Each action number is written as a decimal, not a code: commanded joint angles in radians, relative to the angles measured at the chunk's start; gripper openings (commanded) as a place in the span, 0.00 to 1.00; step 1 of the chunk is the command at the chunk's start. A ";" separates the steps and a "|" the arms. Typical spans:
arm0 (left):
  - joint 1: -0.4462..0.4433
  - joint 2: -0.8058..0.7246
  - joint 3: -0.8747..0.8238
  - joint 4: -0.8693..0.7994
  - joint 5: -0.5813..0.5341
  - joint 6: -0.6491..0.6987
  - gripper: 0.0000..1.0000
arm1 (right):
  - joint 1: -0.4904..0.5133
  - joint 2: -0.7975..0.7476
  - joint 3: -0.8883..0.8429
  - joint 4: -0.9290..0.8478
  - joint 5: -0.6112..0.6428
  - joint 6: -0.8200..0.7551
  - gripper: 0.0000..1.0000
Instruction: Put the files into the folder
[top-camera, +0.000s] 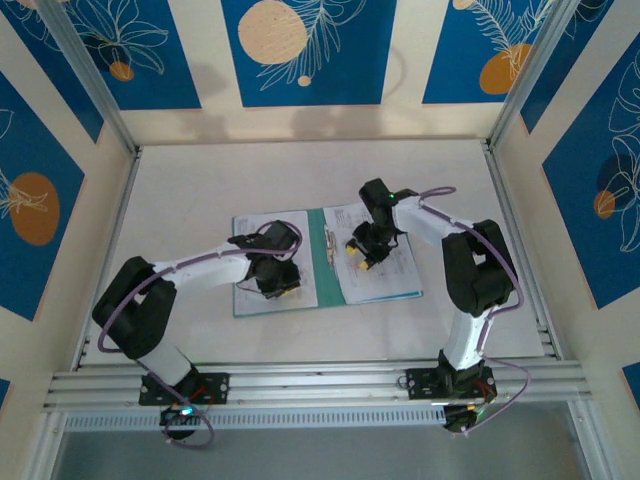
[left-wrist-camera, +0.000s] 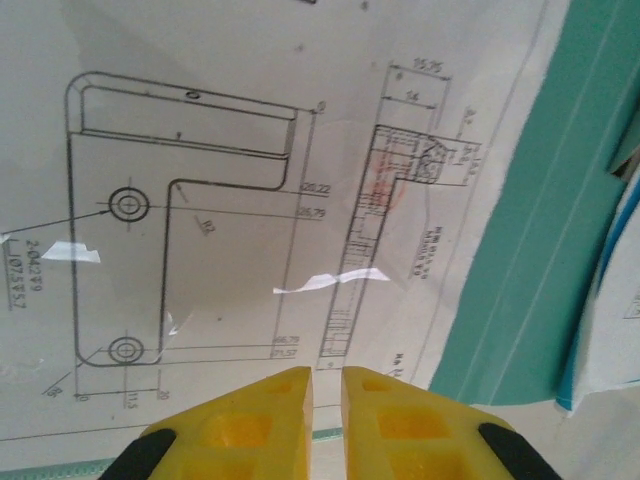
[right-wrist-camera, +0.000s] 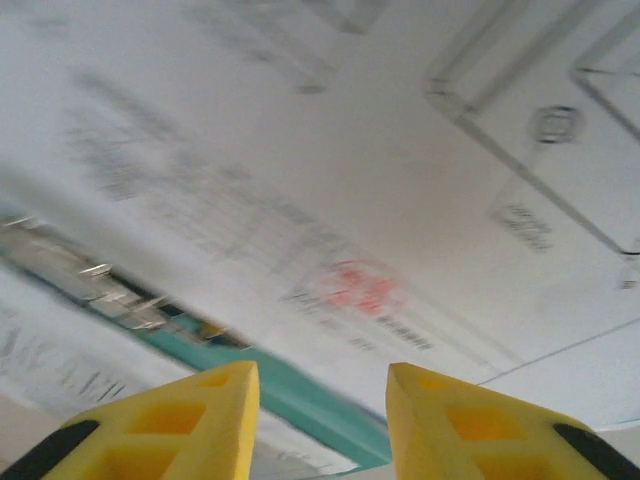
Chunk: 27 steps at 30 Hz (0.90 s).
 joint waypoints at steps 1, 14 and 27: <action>0.013 0.009 -0.027 -0.012 -0.002 0.033 0.13 | 0.015 0.001 0.080 -0.030 0.030 -0.090 0.42; 0.022 0.028 -0.069 -0.006 -0.026 0.048 0.11 | 0.009 0.384 0.583 -0.138 0.018 -0.402 0.12; 0.025 0.056 -0.076 0.009 -0.022 0.037 0.10 | 0.008 0.591 0.832 -0.212 -0.028 -0.455 0.08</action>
